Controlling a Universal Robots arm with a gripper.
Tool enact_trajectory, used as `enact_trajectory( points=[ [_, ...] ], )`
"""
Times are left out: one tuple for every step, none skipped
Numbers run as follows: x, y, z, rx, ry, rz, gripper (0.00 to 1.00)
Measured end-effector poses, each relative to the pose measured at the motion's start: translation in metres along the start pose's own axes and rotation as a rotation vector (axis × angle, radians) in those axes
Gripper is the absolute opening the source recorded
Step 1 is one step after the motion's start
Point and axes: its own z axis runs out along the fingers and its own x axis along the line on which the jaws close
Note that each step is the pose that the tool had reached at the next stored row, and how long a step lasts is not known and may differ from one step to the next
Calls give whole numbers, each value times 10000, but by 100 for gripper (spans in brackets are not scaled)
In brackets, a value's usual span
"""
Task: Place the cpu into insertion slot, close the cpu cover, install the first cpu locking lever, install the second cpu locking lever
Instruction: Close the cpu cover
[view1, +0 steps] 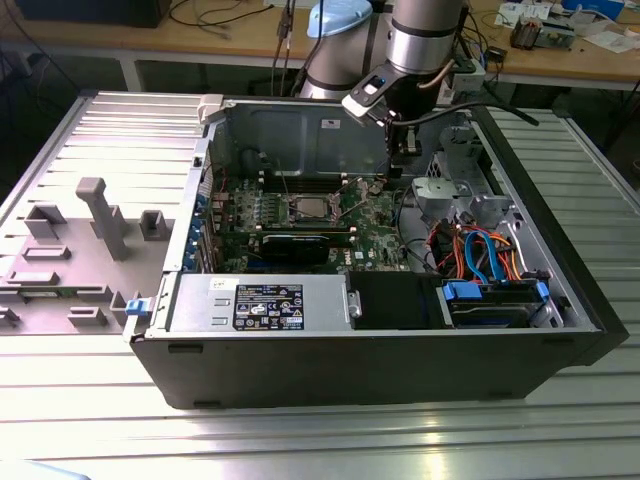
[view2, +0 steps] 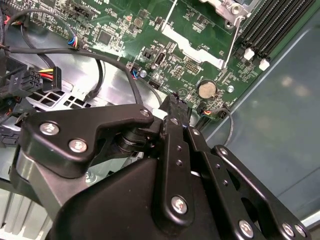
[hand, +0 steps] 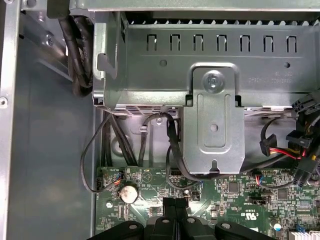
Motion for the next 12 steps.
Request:
enact_trajectory(
  points=[
    [0, 0, 1, 0, 2, 1, 11],
    [0, 0, 1, -1, 3, 0, 11],
    [0, 0, 1, 0, 2, 1, 11],
    [0, 0, 1, -1, 2, 0, 11],
    [0, -1, 1, 0, 2, 0, 11],
    [0, -5, 1, -1, 2, 2, 11],
    [-1, -13, 4, -1, 5, 0, 11],
    [-3, -20, 9, -2, 8, 0, 11],
    [-3, -24, 11, -1, 8, 0, 11],
    [-3, -28, 13, -1, 8, 0, 11],
    [-3, -38, 19, -1, 11, 0, 11],
    [-3, -44, 22, -1, 11, 0, 11]
  ],
)
